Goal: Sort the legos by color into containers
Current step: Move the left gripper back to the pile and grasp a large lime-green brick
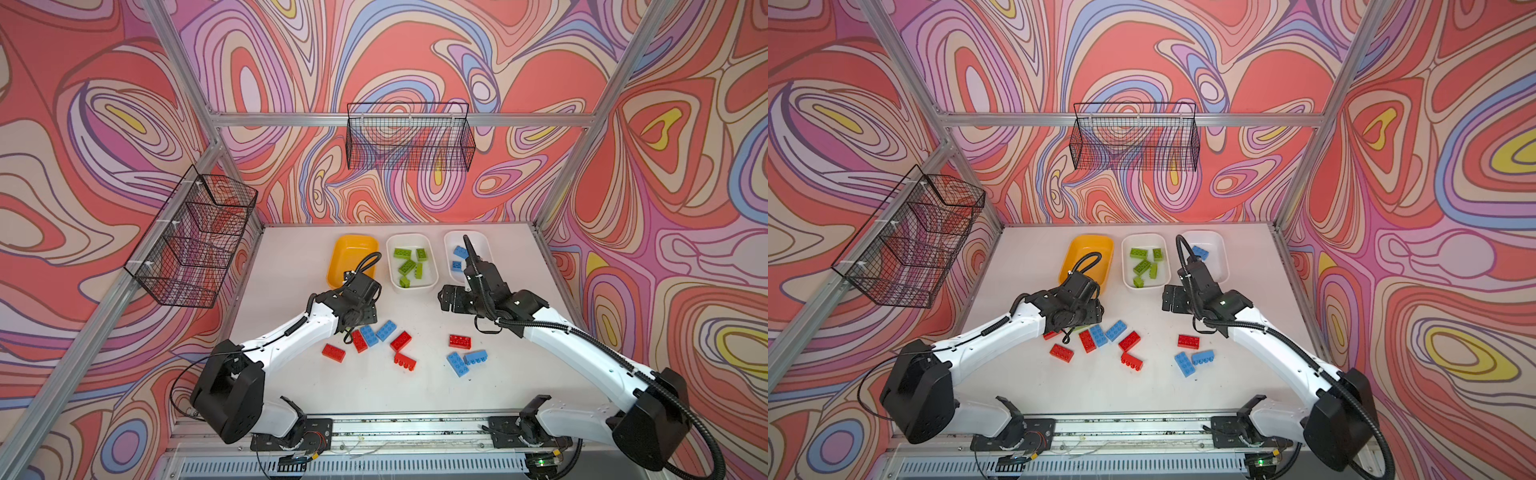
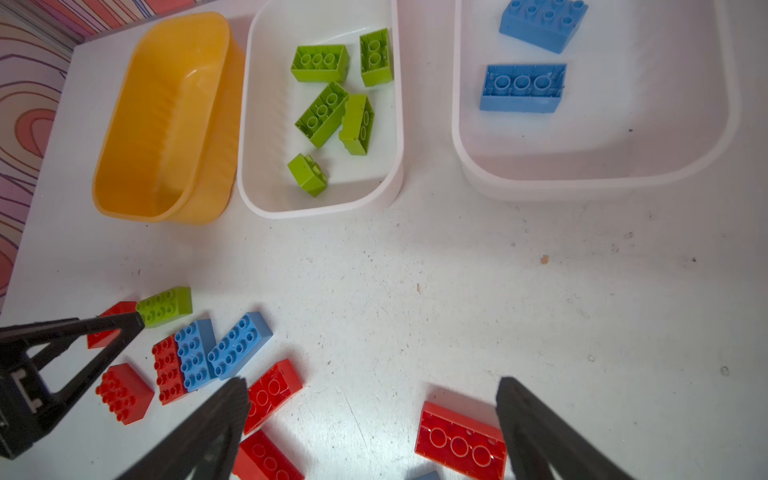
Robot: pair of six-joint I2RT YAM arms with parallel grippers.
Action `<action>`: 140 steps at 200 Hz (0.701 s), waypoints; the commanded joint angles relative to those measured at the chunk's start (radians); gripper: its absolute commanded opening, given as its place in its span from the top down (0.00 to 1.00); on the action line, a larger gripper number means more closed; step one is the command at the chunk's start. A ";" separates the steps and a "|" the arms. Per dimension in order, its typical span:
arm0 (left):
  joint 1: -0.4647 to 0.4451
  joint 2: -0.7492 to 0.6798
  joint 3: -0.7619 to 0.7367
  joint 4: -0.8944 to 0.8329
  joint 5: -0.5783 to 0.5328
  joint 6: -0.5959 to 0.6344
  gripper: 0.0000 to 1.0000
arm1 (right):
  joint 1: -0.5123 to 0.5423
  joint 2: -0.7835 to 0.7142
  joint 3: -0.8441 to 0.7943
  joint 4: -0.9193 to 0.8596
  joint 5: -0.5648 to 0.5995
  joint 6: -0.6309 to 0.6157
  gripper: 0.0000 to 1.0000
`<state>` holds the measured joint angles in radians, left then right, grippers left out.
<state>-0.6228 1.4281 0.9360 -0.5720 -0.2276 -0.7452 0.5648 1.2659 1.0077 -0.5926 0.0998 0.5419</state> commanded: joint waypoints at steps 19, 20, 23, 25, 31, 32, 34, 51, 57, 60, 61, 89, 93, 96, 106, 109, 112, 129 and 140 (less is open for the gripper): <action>0.000 -0.020 -0.060 0.052 -0.056 -0.063 0.25 | 0.045 0.039 0.055 -0.012 0.015 0.029 0.02; 0.000 -0.020 -0.061 0.051 -0.057 -0.063 0.25 | 0.046 0.039 0.055 -0.014 0.015 0.030 0.02; 0.000 -0.019 -0.063 0.050 -0.062 -0.064 0.25 | 0.049 0.040 0.055 -0.014 0.020 0.032 0.02; 0.001 -0.017 -0.065 0.049 -0.065 -0.063 0.25 | 0.051 0.040 0.055 -0.016 0.023 0.033 0.02; 0.001 -0.013 -0.070 0.049 -0.072 -0.063 0.25 | 0.055 0.040 0.055 -0.020 0.028 0.036 0.02; 0.001 -0.013 -0.071 0.050 -0.073 -0.063 0.25 | 0.056 0.039 0.054 -0.020 0.029 0.037 0.02; 0.001 -0.011 -0.074 0.051 -0.074 -0.062 0.25 | 0.056 0.039 0.054 -0.020 0.029 0.038 0.02; 0.011 0.007 -0.086 0.069 -0.063 -0.059 0.25 | 0.058 0.035 0.046 -0.022 0.035 0.046 0.02; 0.016 0.015 -0.087 0.076 -0.057 -0.059 0.25 | 0.059 0.033 0.045 -0.023 0.037 0.048 0.02; 0.019 0.020 -0.088 0.080 -0.055 -0.059 0.25 | 0.060 0.033 0.045 -0.025 0.037 0.049 0.02; 0.020 0.021 -0.088 0.081 -0.054 -0.059 0.25 | 0.060 0.033 0.045 -0.025 0.038 0.049 0.02; 0.054 0.066 -0.097 0.118 -0.023 -0.057 0.25 | 0.059 0.024 0.045 -0.032 0.043 0.048 0.02; 0.057 0.072 -0.097 0.120 -0.023 -0.058 0.25 | 0.060 0.022 0.045 -0.033 0.044 0.048 0.02; 0.061 0.076 -0.097 0.123 -0.020 -0.059 0.25 | 0.060 0.022 0.044 -0.033 0.044 0.049 0.02; 0.069 0.087 -0.104 0.136 -0.008 -0.061 0.25 | 0.060 0.021 0.042 -0.033 0.043 0.048 0.02; 0.073 0.091 -0.105 0.141 -0.005 -0.060 0.25 | 0.060 0.021 0.041 -0.033 0.044 0.048 0.02; 0.075 0.095 -0.107 0.146 -0.001 -0.061 0.25 | 0.060 0.021 0.041 -0.032 0.044 0.048 0.02; 0.087 0.121 -0.108 0.155 0.003 -0.062 0.26 | 0.060 0.022 0.034 -0.028 0.045 0.044 0.02; 0.096 0.135 -0.107 0.154 0.001 -0.060 0.26 | 0.060 0.022 0.031 -0.026 0.046 0.044 0.02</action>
<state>-0.5430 1.5303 0.8394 -0.4397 -0.2321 -0.7864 0.6216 1.3037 1.0370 -0.6071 0.1238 0.5713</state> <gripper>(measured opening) 0.747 0.982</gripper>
